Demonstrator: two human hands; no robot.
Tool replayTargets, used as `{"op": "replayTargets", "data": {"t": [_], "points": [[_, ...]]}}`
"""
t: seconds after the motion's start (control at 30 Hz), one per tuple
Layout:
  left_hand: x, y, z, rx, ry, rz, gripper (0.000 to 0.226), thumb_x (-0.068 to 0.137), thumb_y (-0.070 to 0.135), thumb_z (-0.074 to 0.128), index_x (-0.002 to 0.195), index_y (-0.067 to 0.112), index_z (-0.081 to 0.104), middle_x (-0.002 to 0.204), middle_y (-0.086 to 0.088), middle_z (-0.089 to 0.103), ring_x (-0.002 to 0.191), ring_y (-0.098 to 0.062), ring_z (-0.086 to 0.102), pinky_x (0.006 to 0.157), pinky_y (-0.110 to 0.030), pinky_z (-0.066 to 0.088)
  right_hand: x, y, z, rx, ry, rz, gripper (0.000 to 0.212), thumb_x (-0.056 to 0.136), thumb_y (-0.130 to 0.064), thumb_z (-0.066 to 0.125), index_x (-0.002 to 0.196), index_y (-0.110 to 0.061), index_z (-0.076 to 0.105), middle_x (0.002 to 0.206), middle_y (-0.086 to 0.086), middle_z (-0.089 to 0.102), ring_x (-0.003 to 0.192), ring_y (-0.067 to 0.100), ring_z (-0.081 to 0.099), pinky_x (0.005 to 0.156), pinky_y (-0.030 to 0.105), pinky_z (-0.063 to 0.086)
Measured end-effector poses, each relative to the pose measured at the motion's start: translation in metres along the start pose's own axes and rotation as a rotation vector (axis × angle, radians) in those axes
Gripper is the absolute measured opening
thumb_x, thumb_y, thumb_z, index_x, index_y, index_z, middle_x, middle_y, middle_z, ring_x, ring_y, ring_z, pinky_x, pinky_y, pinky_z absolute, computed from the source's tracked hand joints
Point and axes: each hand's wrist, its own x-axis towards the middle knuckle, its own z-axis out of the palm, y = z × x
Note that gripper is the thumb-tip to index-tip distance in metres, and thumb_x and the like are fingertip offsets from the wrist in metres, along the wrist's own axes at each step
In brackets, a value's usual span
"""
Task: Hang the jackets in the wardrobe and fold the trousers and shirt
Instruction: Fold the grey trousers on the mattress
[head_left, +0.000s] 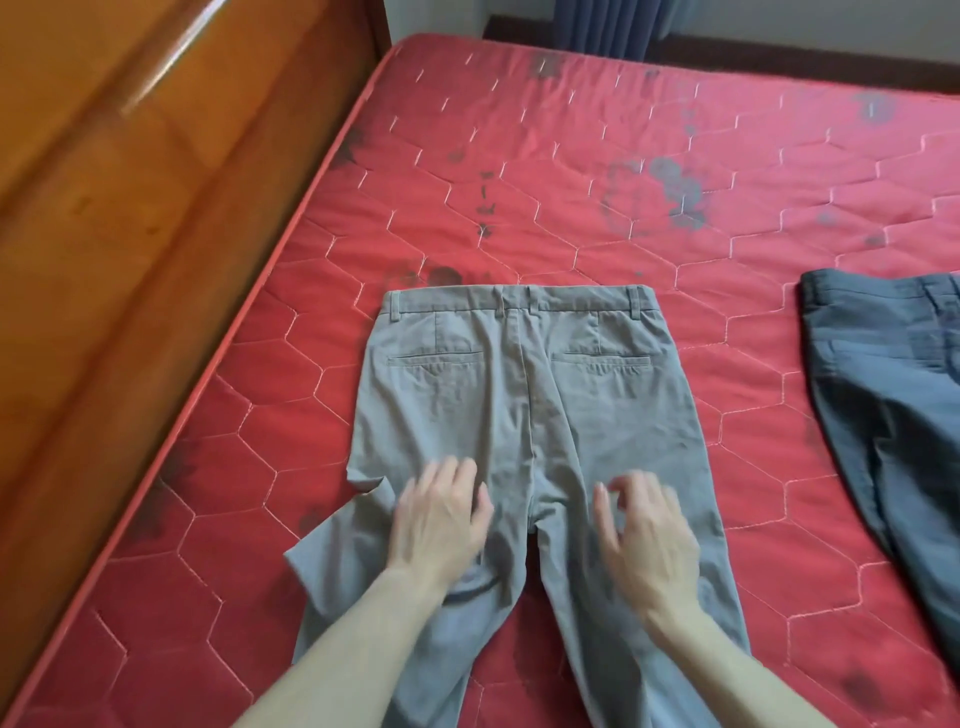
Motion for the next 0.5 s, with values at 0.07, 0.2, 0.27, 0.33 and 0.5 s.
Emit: {"op": "replayTargets", "data": {"t": [0.07,0.2,0.27,0.33,0.5], "points": [[0.029,-0.012,-0.005,0.074,0.044,-0.001,0.020,0.096,0.035,0.054,0.102,0.018,0.061,0.099,-0.004,0.061,0.095,-0.027,0.059,0.079,-0.043,0.048,0.037,0.002,-0.001,-0.066,0.041,-0.032,0.031,0.098,-0.032,0.066,0.117,-0.007,0.064,0.107,0.013,0.064,0.097,0.037,0.061,0.078,0.049,0.053],[0.084,-0.033,-0.010,0.097,0.062,0.009,0.037,0.099,0.034,0.053,0.127,0.012,0.062,0.123,-0.008,0.064,0.113,-0.029,0.059,0.094,-0.044,0.046,0.106,0.004,0.000,-0.140,-0.014,-0.072,0.056,0.101,-0.038,0.061,0.145,-0.006,0.052,0.142,0.019,0.056,0.129,0.039,0.054,0.102,0.051,0.047],[0.109,-0.041,-0.012,0.117,0.036,0.024,0.044,0.099,0.033,0.054,0.136,0.010,0.060,0.134,-0.009,0.062,0.123,-0.030,0.056,0.102,-0.046,0.045,0.136,0.004,0.000,-0.211,-0.073,-0.115,0.063,0.104,-0.045,0.055,0.154,-0.009,0.043,0.156,0.017,0.045,0.143,0.037,0.043,0.114,0.049,0.037],[0.131,-0.047,-0.013,0.151,0.001,0.030,0.046,0.101,0.034,0.050,0.140,0.011,0.056,0.140,-0.009,0.059,0.130,-0.029,0.053,0.106,-0.045,0.042,0.164,0.001,0.000,-0.268,-0.133,-0.165,0.066,0.104,-0.049,0.051,0.160,-0.016,0.036,0.165,0.011,0.035,0.151,0.033,0.033,0.120,0.047,0.029],[0.173,-0.061,-0.010,0.176,-0.005,0.000,0.048,0.104,0.036,0.042,0.146,0.013,0.050,0.149,-0.007,0.052,0.137,-0.027,0.047,0.112,-0.041,0.036,0.222,-0.010,0.000,-0.182,-0.186,-0.216,0.060,0.102,-0.043,0.055,0.156,-0.020,0.041,0.160,0.009,0.041,0.148,0.034,0.036,0.115,0.054,0.036]]}}
